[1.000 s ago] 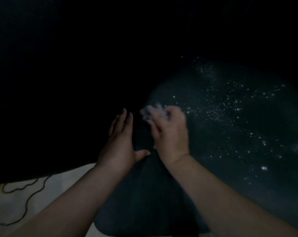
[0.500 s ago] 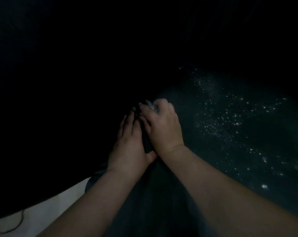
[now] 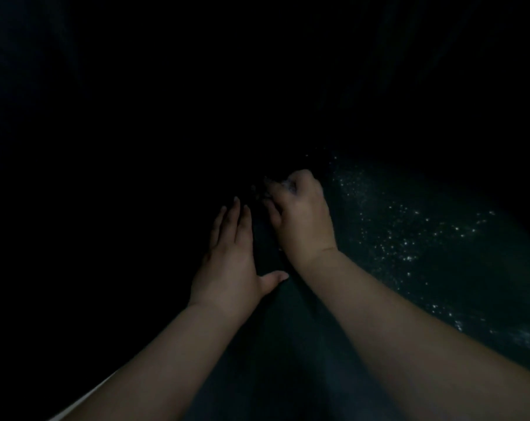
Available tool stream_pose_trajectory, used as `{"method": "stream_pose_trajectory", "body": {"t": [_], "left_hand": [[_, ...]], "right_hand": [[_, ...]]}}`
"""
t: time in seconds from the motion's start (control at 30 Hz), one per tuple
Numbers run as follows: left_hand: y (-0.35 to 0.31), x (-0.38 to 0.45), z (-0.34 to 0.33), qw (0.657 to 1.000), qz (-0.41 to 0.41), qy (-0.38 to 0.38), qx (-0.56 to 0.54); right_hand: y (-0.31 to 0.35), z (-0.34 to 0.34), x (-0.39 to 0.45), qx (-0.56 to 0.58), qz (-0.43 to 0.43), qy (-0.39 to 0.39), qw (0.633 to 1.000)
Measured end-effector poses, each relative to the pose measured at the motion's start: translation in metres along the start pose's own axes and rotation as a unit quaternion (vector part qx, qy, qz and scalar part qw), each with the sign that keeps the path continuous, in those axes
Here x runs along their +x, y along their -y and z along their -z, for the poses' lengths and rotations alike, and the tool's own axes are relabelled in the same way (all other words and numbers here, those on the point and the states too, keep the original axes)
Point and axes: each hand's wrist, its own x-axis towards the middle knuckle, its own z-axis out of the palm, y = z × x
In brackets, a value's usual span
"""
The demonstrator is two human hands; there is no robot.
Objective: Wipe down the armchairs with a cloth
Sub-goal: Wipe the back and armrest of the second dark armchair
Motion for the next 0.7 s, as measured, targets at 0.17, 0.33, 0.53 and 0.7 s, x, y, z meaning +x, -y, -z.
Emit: {"method": "stream_pose_trajectory", "body": {"t": [0.17,0.33,0.53,0.7], "left_hand": [[0.001,0.004,-0.001,1.000,0.001,0.002,-0.003],[-0.002,0.007,0.000,1.000,0.005,0.001,0.003],[-0.006,0.013,0.000,1.000,-0.008,0.004,0.000],[-0.015,0.017,-0.002,0.999,-0.030,0.000,0.028]], "right_hand": [[-0.046,0.022,-0.006,-0.043,-0.099,-0.040,0.993],[-0.049,0.027,0.013,-0.002,-0.121,-0.066,0.990],[-0.042,-0.002,0.044,0.001,-0.017,0.032,0.999],[-0.094,0.033,0.025,-0.055,-0.111,-0.028,0.992]]}}
